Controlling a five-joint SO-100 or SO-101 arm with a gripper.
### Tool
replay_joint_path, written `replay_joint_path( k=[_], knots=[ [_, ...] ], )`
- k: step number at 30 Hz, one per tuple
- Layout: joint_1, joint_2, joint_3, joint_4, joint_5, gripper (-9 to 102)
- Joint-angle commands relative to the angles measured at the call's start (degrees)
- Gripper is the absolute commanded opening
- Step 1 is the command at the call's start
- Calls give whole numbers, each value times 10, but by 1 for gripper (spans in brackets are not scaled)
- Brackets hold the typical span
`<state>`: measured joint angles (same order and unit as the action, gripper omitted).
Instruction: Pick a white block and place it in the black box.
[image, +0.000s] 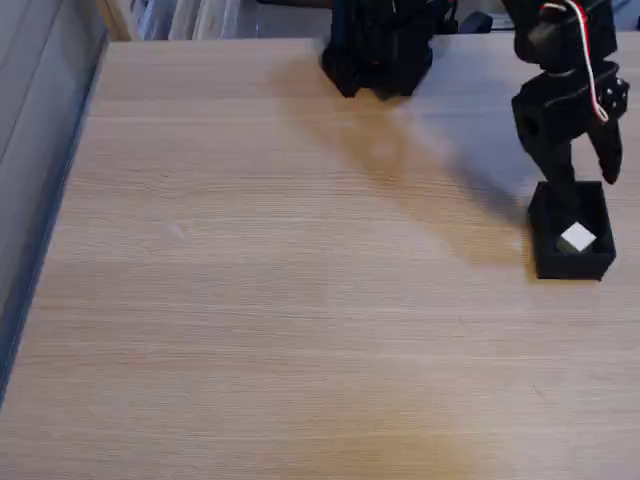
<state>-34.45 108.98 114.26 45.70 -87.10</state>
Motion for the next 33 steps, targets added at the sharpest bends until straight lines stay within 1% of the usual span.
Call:
replay_joint_path(
  k=[1,4,6,11,14,18,21,25,30,33],
  knots=[
    [20,50,15,2,6,0],
    [51,116,79,29,4,0],
    [83,173,140,31,4,0],
    [160,346,316,41,-40,0],
    [190,446,396,96,-66,0],
    [214,577,482,199,-74,0],
    [236,658,533,265,-76,0],
    [285,737,585,301,-91,0],
    [343,812,637,301,-98,0],
    [346,818,637,311,-75,0]
  ],
)
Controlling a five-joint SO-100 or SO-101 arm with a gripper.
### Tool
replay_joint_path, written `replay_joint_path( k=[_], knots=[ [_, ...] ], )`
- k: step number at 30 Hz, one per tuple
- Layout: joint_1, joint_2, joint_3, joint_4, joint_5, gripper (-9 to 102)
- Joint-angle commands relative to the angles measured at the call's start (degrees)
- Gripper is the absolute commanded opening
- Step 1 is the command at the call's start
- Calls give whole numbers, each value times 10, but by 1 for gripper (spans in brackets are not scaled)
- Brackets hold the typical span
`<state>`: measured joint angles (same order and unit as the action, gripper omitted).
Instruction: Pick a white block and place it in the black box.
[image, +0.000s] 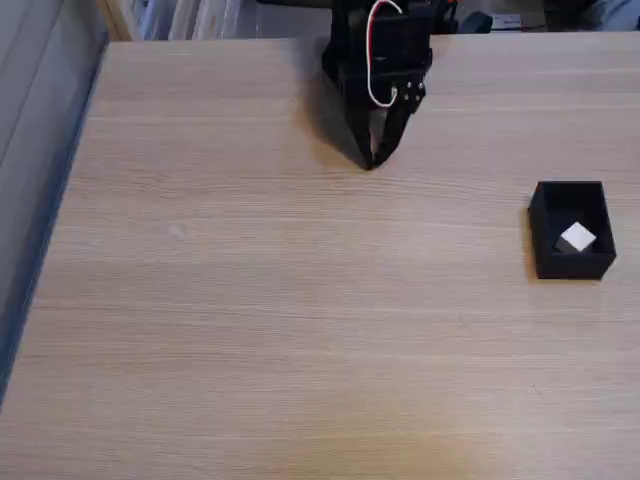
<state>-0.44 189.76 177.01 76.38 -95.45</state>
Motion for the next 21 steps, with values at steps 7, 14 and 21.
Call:
replay_joint_path(
  k=[7,14,21],
  knots=[
    [-2,11,10,4,2,0],
    [4,11,10,1,-4,0],
    [7,11,10,2,-3,0]
  ],
)
